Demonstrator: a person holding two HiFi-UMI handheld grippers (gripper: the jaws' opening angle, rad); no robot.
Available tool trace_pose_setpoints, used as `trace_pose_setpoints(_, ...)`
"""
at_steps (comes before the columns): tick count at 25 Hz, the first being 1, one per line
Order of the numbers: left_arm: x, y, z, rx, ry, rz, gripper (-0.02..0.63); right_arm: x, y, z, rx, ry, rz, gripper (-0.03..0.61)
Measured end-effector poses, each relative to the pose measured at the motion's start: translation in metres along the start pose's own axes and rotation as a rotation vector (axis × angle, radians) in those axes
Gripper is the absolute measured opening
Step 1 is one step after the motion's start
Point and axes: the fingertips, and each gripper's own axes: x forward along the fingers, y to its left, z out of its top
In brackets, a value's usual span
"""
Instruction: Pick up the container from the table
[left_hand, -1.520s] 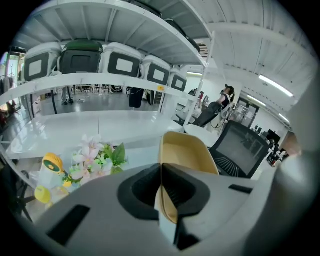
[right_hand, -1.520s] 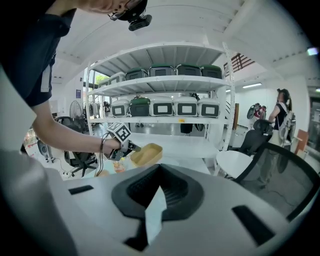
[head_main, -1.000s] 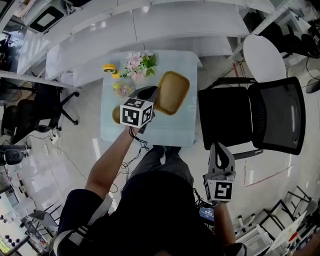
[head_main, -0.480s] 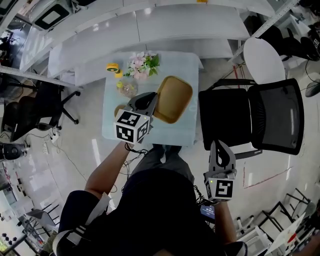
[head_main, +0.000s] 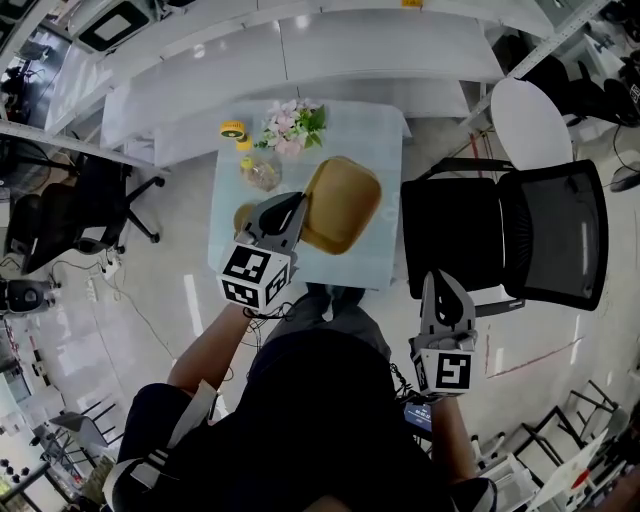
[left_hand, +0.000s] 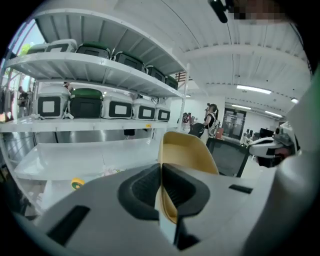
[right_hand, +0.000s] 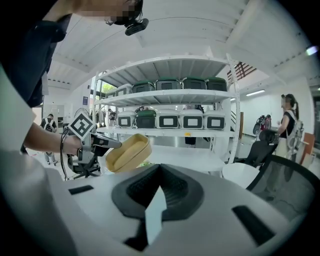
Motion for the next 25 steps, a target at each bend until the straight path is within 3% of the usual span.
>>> trace_pose_setpoints(7,-0.029,0.002,0.003,-0.003,-0.045,0.039,0.018,0.001,0.007,0.015,0.005,-0.034,0.024,0.002)
trace_pose_setpoints(25,-0.09,0.01,0.012,0.096,-0.18,0.164,0.018,0.004,0.021,0.04,-0.01,-0.107,0.06,0.002)
